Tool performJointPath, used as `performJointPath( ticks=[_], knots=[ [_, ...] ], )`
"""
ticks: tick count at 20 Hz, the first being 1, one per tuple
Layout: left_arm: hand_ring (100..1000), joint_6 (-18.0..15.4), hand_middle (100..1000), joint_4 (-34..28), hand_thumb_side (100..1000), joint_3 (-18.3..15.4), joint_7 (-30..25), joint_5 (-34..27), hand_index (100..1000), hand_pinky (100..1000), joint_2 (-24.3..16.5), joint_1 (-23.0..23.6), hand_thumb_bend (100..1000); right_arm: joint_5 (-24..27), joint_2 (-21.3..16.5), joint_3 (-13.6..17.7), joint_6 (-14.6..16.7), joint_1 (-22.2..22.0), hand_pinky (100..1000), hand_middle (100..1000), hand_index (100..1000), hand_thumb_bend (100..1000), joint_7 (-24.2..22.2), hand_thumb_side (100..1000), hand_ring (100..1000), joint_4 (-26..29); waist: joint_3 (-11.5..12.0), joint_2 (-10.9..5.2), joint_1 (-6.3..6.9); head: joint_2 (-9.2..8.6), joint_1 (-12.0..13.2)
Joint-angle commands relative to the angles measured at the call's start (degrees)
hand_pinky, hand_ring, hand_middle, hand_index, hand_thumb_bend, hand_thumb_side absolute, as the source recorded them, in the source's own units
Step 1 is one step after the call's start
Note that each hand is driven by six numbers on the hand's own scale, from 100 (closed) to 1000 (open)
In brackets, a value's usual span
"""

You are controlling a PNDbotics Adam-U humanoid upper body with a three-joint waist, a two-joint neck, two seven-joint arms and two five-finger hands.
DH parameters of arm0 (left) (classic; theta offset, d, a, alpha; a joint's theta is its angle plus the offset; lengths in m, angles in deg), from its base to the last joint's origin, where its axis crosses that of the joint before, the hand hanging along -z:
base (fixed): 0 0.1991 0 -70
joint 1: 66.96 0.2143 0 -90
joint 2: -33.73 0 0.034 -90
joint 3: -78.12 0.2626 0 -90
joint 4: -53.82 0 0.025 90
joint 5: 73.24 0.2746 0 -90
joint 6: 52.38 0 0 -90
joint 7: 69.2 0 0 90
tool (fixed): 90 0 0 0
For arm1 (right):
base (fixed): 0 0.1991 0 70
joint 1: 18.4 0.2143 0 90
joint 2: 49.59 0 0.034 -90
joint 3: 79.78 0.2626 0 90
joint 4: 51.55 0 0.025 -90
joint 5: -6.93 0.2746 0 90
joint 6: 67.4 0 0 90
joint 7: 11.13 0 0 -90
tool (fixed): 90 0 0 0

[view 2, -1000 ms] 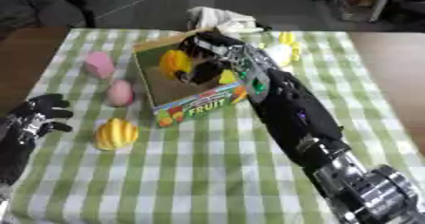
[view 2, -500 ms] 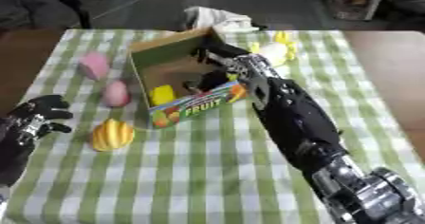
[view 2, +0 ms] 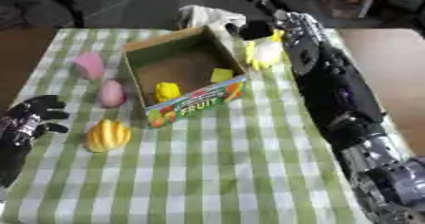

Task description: Pick up objects on the table and place them in the box.

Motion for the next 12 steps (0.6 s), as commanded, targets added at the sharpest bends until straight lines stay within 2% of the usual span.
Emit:
performJointPath(
  ticks=[1, 4, 5, 6, 8, 12],
  knots=[
    [711, -0.1, 684, -1.0, 629, -0.5, 0.3, 0.2, 795, 619, -0.9, -0.8, 154, 2.2, -3.9, 2.9, -2.9, 0.3, 777, 868, 945, 423, 3.2, 427, 877, -3.5, 0.3, -0.57, -0.04, 0.27, -0.7],
    [711, -0.2, 684, -1.0, 628, -0.6, 0.4, 0.2, 795, 619, -1.0, -0.9, 154, 4.4, -4.7, 2.8, -5.7, -0.4, 782, 870, 944, 421, 6.0, 447, 883, -8.0, 0.7, -0.42, 0.00, 0.27, -1.3],
    [711, -0.2, 684, -1.0, 630, -0.6, 0.4, 0.2, 795, 619, -1.0, -1.0, 156, 5.2, -4.6, 2.2, -6.6, -0.6, 788, 873, 947, 435, 6.9, 419, 889, -9.4, 0.9, -0.37, 0.05, 0.27, -1.5],
    [711, -0.2, 684, -1.1, 627, -0.5, 0.4, 0.2, 795, 619, -1.1, -1.0, 154, 5.9, -4.4, 1.6, -7.2, -0.9, 789, 873, 948, 415, 7.9, 463, 889, -10.6, 1.1, -0.33, 0.10, 0.27, -1.7],
    [711, -0.3, 684, -1.1, 627, -0.4, 0.3, 0.2, 795, 619, -1.1, -1.1, 153, 7.6, -3.8, 0.6, -7.0, -1.4, 789, 872, 948, 408, 9.7, 478, 889, -12.9, 1.4, -0.30, 0.25, 0.27, -2.1],
    [711, -0.3, 684, -1.1, 626, -0.3, 0.2, 0.1, 795, 619, -1.1, -1.2, 153, 11.3, -2.3, -1.3, -4.3, -1.9, 786, 864, 948, 399, 12.0, 496, 886, -16.5, 2.1, -0.10, 0.60, 0.27, -2.7]
  ],
)
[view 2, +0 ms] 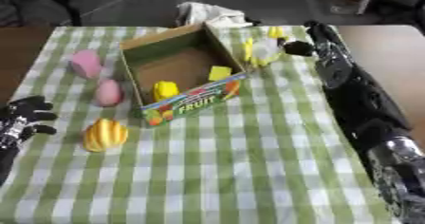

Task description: Pick up objects on the table and place them in the box.

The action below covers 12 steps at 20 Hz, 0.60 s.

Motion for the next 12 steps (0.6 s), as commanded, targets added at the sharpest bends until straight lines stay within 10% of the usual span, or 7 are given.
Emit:
performJointPath(
  ticks=[1, 12],
  knots=[
    [711, -0.2, 684, -1.1, 627, -0.1, 0.0, 0.0, 795, 619, -1.0, -0.8, 153, 3.0, 0.0, -1.4, 2.0, 1.1, 785, 860, 947, 397, 1.2, 499, 884, -1.5, 0.2, -0.51, 0.14, 0.27, -0.6],
    [711, -0.2, 683, -1.0, 627, 0.1, -0.3, 0.0, 795, 619, -0.8, -0.8, 154, 5.4, 2.6, -2.9, 5.2, 1.0, 740, 696, 808, 392, 0.7, 427, 799, -0.3, 1.0, -0.29, 0.17, 0.27, -1.5]
  ],
)
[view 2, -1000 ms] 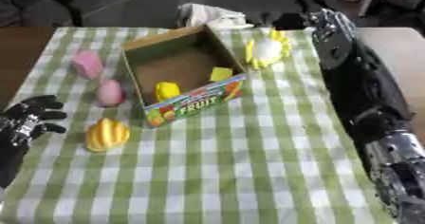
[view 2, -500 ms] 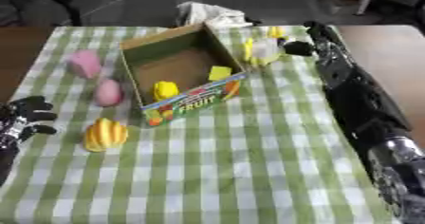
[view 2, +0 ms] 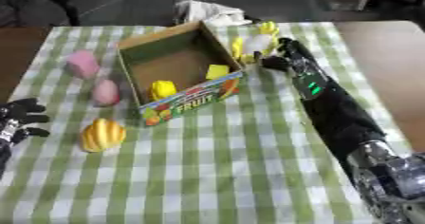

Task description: Pick up objects on the table and place them in the box.

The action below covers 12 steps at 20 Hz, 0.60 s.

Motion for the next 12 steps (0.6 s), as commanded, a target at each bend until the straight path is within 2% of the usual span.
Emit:
performJointPath(
  ticks=[1, 6, 12],
  knots=[
    [711, -0.1, 683, -1.0, 628, 0.0, -0.2, 0.0, 795, 619, -0.8, -0.8, 154, -0.1, -0.2, 0.0, -0.1, 1.1, 722, 618, 740, 385, 1.7, 376, 766, 1.7, 0.2, -0.58, -0.06, 0.27, -0.3],
    [711, -0.1, 683, -1.0, 627, 0.1, -0.2, 0.0, 795, 619, -0.7, -0.8, 154, -0.2, 0.3, 0.8, -0.9, 0.6, 663, 461, 544, 340, 7.2, 248, 665, 2.8, 0.2, -0.64, -0.11, 0.27, -0.3],
    [711, -0.1, 682, -1.0, 628, 0.0, -0.2, 0.0, 795, 620, -0.7, -0.7, 154, 0.3, 0.0, 1.4, -1.8, 0.5, 624, 389, 454, 294, 13.8, 162, 605, 4.3, 0.1, -0.71, -0.21, 0.27, -0.4]
  ],
)
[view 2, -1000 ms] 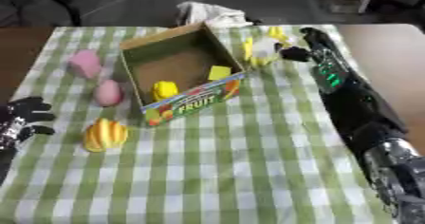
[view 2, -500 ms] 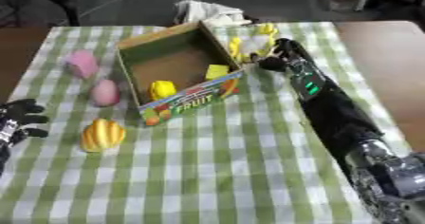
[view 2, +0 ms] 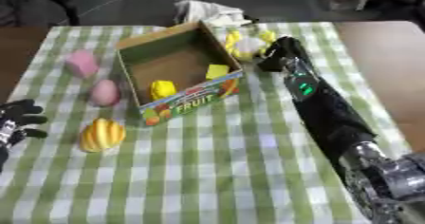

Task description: Pick up objects on the table and place them in the box.

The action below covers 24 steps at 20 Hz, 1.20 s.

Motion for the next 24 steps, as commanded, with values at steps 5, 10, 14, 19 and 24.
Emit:
performJointPath(
  ticks=[5, 10, 14, 19, 24],
  knots=[
    [711, -0.1, 682, -1.0, 628, 0.0, -0.2, 0.0, 795, 620, -0.7, -0.7, 154, 2.0, -1.4, -0.5, 0.8, 1.5, 618, 365, 429, 269, 7.5, 126, 595, 2.0, -0.2, -0.79, -0.20, 0.27, -0.3],
    [711, -0.1, 682, -1.1, 628, -0.1, -0.2, 0.0, 795, 620, -0.8, -0.7, 154, 4.4, -1.1, -1.4, 1.7, 1.6, 662, 569, 684, 398, 7.8, 432, 683, 0.4, -0.3, -0.84, -0.14, 0.27, -0.3],
    [711, -0.1, 682, -1.1, 628, 0.0, -0.2, 0.0, 795, 620, -0.7, -0.7, 153, 6.1, -0.1, -3.1, 3.4, 1.5, 704, 718, 836, 389, 2.3, 540, 765, -2.0, -0.2, -0.79, 0.05, 0.27, -0.5],
    [711, -0.2, 682, -1.1, 628, 0.0, -0.2, 0.0, 796, 621, -0.8, -0.7, 153, 8.4, -0.2, -1.7, 3.5, 1.6, 716, 757, 871, 369, -9.3, 573, 784, -1.2, 0.3, -0.61, 0.22, 0.27, -1.1],
    [711, -0.2, 681, -1.1, 628, 0.1, -0.3, 0.1, 796, 621, -0.8, -1.0, 153, 7.8, -0.5, -1.5, 1.6, 1.7, 677, 654, 768, 314, -8.0, 566, 719, -0.6, 1.5, -0.10, 0.16, 0.27, -1.8]
  ],
)
